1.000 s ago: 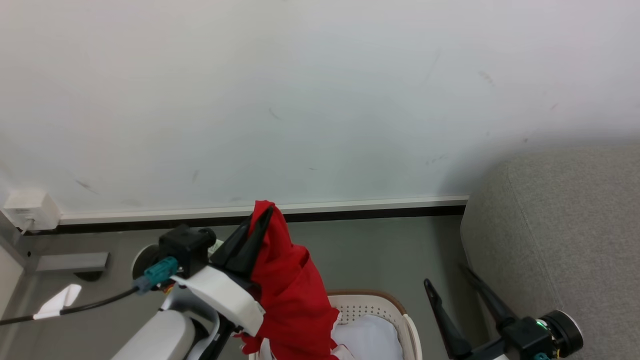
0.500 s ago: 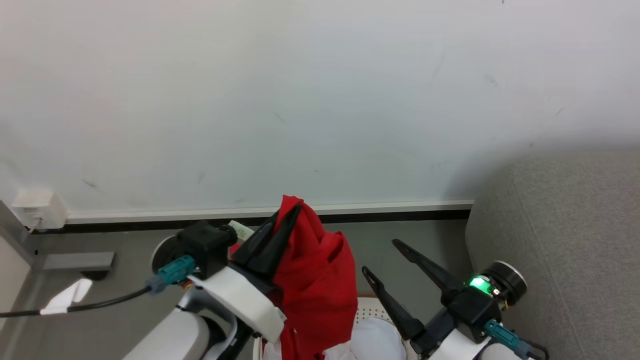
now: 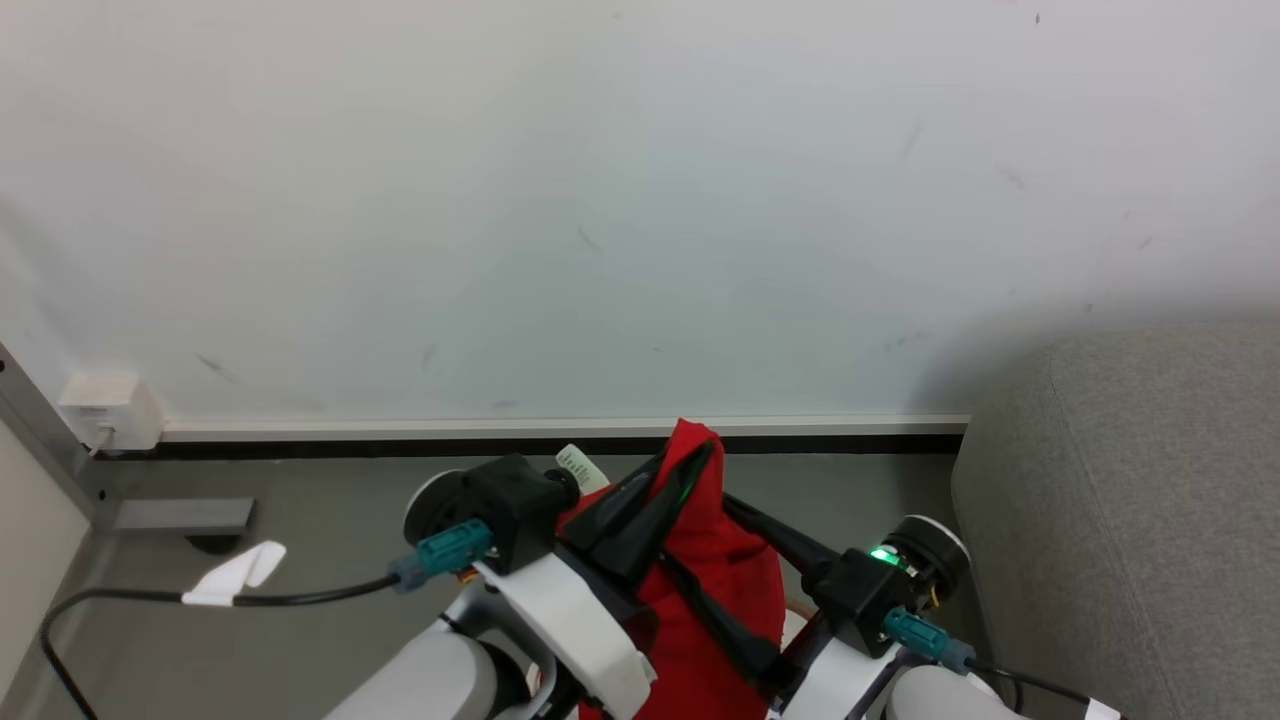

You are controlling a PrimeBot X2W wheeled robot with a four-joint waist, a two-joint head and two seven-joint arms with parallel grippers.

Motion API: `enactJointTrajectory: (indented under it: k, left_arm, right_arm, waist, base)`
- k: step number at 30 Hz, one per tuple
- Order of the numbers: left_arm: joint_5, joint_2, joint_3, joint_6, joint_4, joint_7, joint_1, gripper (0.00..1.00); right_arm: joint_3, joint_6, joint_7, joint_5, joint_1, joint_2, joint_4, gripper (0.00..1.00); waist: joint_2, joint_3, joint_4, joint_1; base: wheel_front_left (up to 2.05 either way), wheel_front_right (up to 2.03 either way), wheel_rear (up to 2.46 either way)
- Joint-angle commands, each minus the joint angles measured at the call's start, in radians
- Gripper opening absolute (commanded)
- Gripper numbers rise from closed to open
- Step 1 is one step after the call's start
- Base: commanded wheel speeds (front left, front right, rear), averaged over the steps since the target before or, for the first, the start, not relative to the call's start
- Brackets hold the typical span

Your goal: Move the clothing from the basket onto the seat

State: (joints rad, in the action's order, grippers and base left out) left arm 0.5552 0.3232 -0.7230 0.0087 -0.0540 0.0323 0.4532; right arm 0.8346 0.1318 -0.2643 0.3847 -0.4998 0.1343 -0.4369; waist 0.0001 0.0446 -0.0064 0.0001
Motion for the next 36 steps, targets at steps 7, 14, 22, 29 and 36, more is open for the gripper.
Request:
enactJointTrajectory:
  k: [7,14,22,29,36]
  left_arm:
    - [-0.007,-0.01,-0.025,-0.006,-0.002,-0.003,0.005,0.0]
    - [-0.029,0.001,-0.02,0.017,0.038,0.031,-0.015,1.0]
    - [-0.043,-0.001,-0.021,0.039,0.082,0.075,-0.038,1.0]
    - [-0.041,-0.006,-0.026,0.044,0.107,0.102,-0.058,1.0]
    - [-0.034,-0.016,-0.046,0.039,0.13,0.12,-0.078,1.0]
  right_arm:
    - [0.054,-0.002,0.0,0.127,-0.038,-0.024,-0.036,0.0]
    - [0.014,-0.002,0.0,0.16,-0.018,0.015,-0.004,0.0]
    - [-0.092,-0.002,0.0,0.144,0.006,0.074,0.053,0.0]
    - [-0.175,-0.002,0.0,0.117,0.012,0.109,0.108,0.0]
    - [-0.244,-0.002,0.0,0.089,0.042,0.139,0.145,0.0]
  waist:
    - [-0.0001,0.004,0.01,-0.0001]
    - [-0.0001,0.007,-0.005,-0.0001]
    - [-0.0001,-0.005,-0.066,-0.0001]
    - [-0.0001,-0.027,-0.171,-0.0001]
    - [-0.0001,-0.035,-0.279,-0.0001]
  base:
    - [0.0,0.0,0.0]
    - [0.0,0.0,0.0]
    - [0.0,0.0,0.0]
    - [0.0,0.0,0.0]
    - [0.0,0.0,0.0]
